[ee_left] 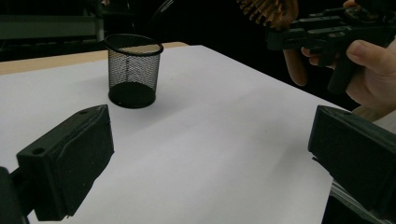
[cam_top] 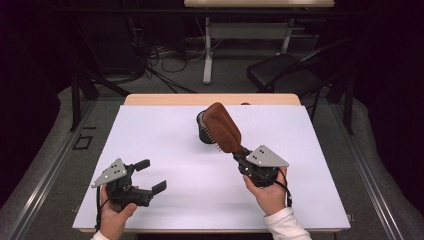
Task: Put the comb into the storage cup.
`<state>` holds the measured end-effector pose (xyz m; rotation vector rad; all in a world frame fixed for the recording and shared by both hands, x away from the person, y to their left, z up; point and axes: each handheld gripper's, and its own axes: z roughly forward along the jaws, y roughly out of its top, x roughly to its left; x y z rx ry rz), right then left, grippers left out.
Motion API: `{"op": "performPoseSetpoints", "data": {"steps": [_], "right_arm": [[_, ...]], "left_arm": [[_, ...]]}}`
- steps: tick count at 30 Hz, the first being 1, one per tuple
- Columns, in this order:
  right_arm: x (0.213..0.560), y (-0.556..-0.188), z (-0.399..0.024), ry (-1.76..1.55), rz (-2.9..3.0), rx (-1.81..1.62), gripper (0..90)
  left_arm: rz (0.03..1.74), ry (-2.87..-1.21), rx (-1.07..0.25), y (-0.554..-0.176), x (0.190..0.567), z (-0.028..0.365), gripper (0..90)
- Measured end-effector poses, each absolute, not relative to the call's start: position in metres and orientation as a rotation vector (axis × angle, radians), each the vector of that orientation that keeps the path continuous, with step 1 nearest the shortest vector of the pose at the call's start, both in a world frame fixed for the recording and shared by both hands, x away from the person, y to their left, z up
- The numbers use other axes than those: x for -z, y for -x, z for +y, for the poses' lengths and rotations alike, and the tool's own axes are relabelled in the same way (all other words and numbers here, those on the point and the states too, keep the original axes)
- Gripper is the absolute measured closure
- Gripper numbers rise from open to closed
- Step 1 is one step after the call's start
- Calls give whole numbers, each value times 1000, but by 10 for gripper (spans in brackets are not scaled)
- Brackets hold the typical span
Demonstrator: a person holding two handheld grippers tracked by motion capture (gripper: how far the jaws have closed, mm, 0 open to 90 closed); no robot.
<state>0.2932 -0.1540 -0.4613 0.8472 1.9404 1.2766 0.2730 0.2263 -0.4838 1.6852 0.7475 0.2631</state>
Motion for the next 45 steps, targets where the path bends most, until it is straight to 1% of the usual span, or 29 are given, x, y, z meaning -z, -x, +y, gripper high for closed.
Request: {"op": "performPoseSetpoints", "data": {"steps": [9, 29, 45], "right_arm": [[461, -292, -154, -838, 1920, -1269, 731], [466, -286, -149, -792, 1875, -1196, 731], [470, -285, -144, -778, 1863, -1175, 731]], "left_arm": [[769, -1668, -254, -283, 472, 225, 2], [763, -1657, -205, -297, 453, 204, 3], [768, -1644, -111, -312, 435, 183, 3]]}}
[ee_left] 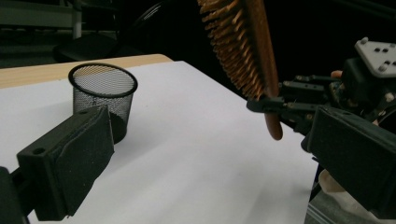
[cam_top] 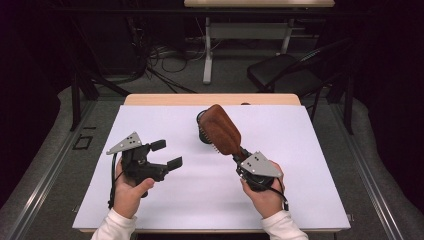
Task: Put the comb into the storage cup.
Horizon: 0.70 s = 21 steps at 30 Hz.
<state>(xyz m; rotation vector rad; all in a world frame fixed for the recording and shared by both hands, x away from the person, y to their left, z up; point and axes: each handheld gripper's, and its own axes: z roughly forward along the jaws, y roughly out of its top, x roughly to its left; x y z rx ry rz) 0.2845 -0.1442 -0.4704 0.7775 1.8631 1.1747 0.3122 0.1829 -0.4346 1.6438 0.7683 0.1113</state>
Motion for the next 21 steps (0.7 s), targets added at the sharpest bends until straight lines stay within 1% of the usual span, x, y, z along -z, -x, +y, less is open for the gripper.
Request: {"op": "performPoseSetpoints", "data": {"steps": [4, 21], "right_arm": [[471, -284, -143, -773, 1863, -1175, 731], [471, -282, -141, -754, 1862, -1175, 731]], "left_arm": [[768, -1650, -92, -317, 429, 177, 3], [767, -1687, -82, -332, 408, 152, 5]]}}
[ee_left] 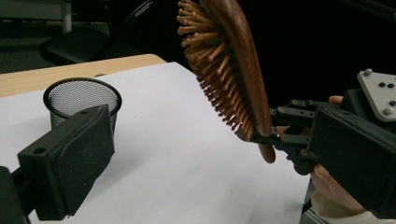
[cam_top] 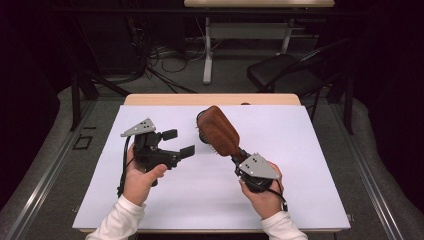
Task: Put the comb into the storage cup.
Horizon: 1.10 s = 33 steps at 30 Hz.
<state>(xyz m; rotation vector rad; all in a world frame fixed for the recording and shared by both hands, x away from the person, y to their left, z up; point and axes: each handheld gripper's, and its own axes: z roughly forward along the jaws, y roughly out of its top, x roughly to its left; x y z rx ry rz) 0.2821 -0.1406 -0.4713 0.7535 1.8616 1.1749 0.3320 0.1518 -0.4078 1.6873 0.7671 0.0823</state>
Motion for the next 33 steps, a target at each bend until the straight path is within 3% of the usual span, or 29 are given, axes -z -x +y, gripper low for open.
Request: {"op": "performPoseSetpoints", "data": {"steps": [33], "right_arm": [[471, -279, -137, -720, 1851, -1177, 732]], "left_arm": [[802, -1691, 8, -353, 389, 107, 12]]}}
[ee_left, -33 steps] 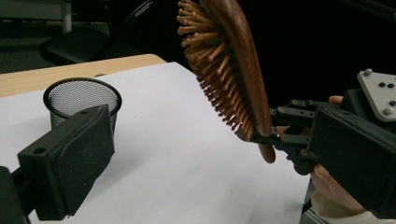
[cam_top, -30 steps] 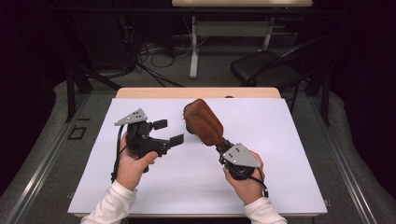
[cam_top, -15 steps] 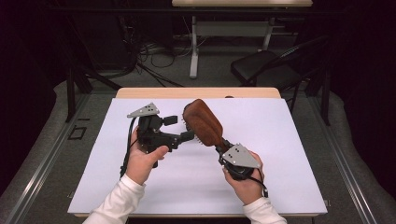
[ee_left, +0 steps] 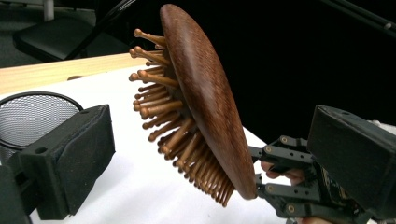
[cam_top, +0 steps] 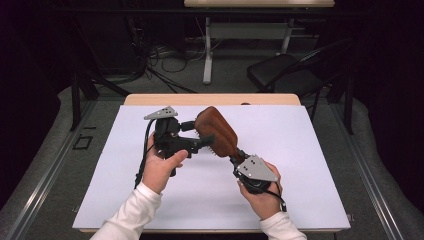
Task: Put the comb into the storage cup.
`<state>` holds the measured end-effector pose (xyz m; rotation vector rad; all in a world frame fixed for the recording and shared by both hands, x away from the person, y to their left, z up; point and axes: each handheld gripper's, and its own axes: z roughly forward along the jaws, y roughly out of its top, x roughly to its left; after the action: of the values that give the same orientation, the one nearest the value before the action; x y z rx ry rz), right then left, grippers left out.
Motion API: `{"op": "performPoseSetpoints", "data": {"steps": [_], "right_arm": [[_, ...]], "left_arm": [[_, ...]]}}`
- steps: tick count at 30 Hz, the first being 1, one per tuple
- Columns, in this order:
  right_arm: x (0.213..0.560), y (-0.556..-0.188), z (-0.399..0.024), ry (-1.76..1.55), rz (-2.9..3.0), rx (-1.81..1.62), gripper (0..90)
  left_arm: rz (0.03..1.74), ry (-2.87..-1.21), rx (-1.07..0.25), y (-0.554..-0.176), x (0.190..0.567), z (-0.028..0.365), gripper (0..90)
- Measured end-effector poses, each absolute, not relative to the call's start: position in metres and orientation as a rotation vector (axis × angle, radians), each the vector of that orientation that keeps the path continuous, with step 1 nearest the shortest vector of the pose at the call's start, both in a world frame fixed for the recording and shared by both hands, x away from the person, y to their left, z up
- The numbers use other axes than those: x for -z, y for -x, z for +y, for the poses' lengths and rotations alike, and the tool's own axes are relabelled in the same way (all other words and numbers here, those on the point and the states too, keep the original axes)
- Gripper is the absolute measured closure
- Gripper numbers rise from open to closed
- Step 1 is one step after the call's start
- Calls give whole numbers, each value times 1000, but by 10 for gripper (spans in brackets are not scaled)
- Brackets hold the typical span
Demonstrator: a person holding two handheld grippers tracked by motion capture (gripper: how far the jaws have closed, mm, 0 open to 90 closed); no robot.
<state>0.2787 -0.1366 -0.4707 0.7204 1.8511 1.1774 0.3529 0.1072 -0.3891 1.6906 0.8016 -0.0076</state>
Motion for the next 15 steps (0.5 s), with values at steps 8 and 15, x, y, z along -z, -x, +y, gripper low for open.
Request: {"op": "performPoseSetpoints", "data": {"steps": [8, 15], "right_arm": [[470, -278, -137, -719, 1849, -1179, 732], [470, -278, -136, -714, 1846, -1181, 732]], "left_arm": [[820, -1700, 21, -358, 391, 99, 53], [833, -1690, 33, -361, 391, 95, 98]]}}
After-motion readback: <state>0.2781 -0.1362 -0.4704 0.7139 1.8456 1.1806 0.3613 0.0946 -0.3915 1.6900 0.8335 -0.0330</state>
